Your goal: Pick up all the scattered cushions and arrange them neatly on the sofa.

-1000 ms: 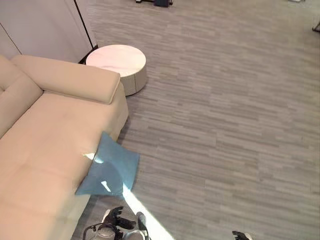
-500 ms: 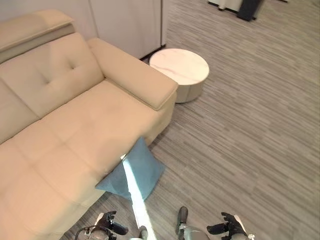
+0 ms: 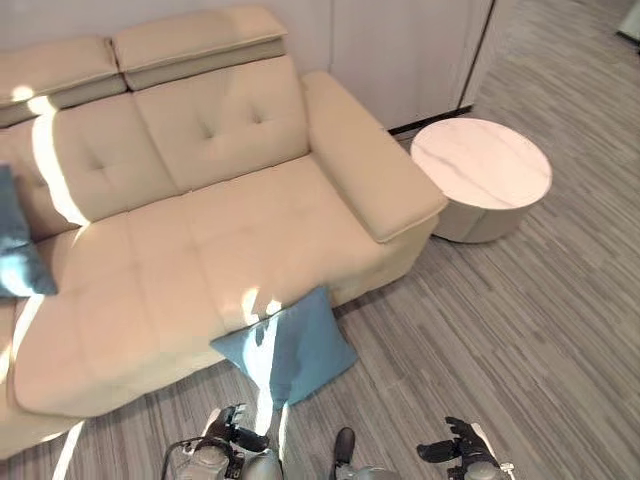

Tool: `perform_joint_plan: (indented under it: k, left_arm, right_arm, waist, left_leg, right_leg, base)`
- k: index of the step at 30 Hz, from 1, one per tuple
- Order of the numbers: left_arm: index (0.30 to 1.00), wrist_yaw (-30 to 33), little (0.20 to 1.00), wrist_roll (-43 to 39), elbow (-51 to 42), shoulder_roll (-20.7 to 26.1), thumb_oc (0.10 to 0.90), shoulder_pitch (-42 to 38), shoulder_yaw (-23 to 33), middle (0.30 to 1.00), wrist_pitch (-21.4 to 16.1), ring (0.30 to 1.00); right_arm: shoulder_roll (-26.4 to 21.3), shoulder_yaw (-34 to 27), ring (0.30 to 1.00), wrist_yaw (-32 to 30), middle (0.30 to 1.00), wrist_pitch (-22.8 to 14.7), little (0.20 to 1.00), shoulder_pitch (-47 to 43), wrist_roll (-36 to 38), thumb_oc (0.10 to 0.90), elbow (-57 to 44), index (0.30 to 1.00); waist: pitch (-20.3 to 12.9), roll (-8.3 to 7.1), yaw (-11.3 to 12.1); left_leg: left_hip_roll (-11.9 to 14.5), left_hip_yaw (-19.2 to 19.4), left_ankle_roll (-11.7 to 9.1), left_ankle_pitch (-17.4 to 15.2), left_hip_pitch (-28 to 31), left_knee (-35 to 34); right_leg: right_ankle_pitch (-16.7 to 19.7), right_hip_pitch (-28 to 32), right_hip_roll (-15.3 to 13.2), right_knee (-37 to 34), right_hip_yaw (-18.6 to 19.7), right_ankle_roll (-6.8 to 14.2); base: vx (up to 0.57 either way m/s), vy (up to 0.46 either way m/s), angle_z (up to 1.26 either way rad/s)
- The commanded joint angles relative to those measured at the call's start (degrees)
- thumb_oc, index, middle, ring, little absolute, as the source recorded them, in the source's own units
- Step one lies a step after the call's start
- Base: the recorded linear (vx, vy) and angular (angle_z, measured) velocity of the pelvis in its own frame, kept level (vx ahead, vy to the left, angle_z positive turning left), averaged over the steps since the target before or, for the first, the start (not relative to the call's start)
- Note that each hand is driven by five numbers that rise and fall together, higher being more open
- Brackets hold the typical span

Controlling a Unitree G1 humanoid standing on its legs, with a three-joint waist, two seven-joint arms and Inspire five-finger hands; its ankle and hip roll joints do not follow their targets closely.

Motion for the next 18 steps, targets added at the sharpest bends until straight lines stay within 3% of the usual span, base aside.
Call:
perform_joint_plan:
  k: [1,5,9,10,13,14,15,18]
  left_arm:
    - [0.900,0.47,0.900,1.77,0.99,0.99,0.800,3.02,0.65,0.900,0.51,0.900]
    - [0.900,0.68,0.900,1.69,1.39,1.86,0.800,3.77,1.78,0.900,0.64,0.900]
    - [0.900,0.83,0.900,1.58,1.27,3.07,0.800,3.69,2.74,0.900,0.79,0.900]
    - [0.900,1.13,0.900,1.49,0.78,3.77,0.800,3.06,2.50,0.900,0.52,0.900]
    - [0.900,1.40,0.900,1.32,0.27,4.19,0.800,2.62,2.32,0.900,0.16,0.900]
    - [0.900,1.39,0.900,1.32,0.27,4.19,0.800,2.60,2.32,0.900,0.17,0.900]
    - [0.900,1.76,0.900,0.98,-0.10,4.31,0.800,1.85,1.84,0.900,-0.20,0.900]
    - [0.900,1.85,0.900,0.67,-0.08,4.21,0.800,1.25,1.50,0.900,-0.43,0.900]
  right_arm:
    - [-2.73,-0.13,0.900,-1.19,0.900,-0.29,0.900,1.62,0.41,0.800,0.43,0.900]
    - [-2.26,0.38,0.900,-1.20,0.900,-0.32,0.900,1.62,-0.61,0.800,0.23,0.900]
    - [-2.04,0.96,0.900,-0.94,0.900,-0.16,0.900,0.87,-1.94,0.800,-0.66,0.900]
    - [-2.04,1.19,0.900,-0.76,0.900,-0.35,0.900,0.62,-2.07,0.800,-1.55,0.900]
    - [-2.10,1.07,0.900,-0.66,0.900,-0.58,0.900,0.64,-1.72,0.800,-2.27,0.900]
    - [-2.09,1.07,0.900,-0.66,0.900,-0.58,0.900,0.63,-1.72,0.800,-2.26,0.900]
    - [-2.12,0.98,0.900,-0.67,0.900,-0.58,0.900,0.67,-1.22,0.800,-2.39,0.900]
    - [-2.07,0.88,0.900,-0.66,0.900,-0.47,0.900,0.56,-1.11,0.800,-1.97,0.900]
  waist:
    - [-1.69,0.34,-0.45]
    - [-2.59,-0.82,0.42]
    - [-2.37,-0.90,1.45]
    - [-1.71,-0.56,1.11]
    - [-1.54,-0.25,0.27]
    - [-1.68,-0.24,0.25]
    - [-1.66,0.14,-0.59]
    - [-1.27,0.32,-1.14]
  left_leg:
    - [-3.15,0.03,4.71,-1.73,4.69,-4.65]
    - [-4.56,-1.43,5.60,-2.15,5.84,-6.10]
    - [-5.24,-2.12,7.10,-2.90,7.35,-7.32]
    - [-5.56,-3.79,7.54,-2.85,7.92,-7.63]
    - [-6.05,-5.52,7.72,-2.81,8.65,-8.44]
    - [-6.03,-5.53,7.71,-2.68,8.48,-8.51]
    - [-6.55,-7.97,7.44,-2.20,8.96,-9.65]
    - [-7.19,-10.04,7.14,-2.30,9.23,-9.76]
  right_leg:
    - [-6.33,1.83,-3.19,4.69,5.07,9.36]
    - [-7.32,2.47,-3.92,6.21,4.64,9.96]
    - [-8.43,0.62,-5.94,13.96,4.10,11.06]
    - [-8.24,-1.95,-6.38,18.42,5.80,11.95]
    - [-8.03,-3.68,-5.55,19.63,10.18,12.36]
    - [-7.87,-3.82,-5.51,19.50,10.16,12.34]
    - [-6.83,-5.43,-5.11,16.71,14.77,12.21]
    - [-5.45,-6.69,-5.23,14.37,16.71,12.47]
  base:
    - [0.17,0.072,0.48]
    - [0.17,0.095,-0.02]
    - [0.08,0.098,0.09]
    - [0.10,0.077,0.26]
    - [0.05,0.022,0.62]
    - [0.11,-0.023,0.91]
    - [0.12,-0.042,0.65]
    - [0.10,-0.048,0.63]
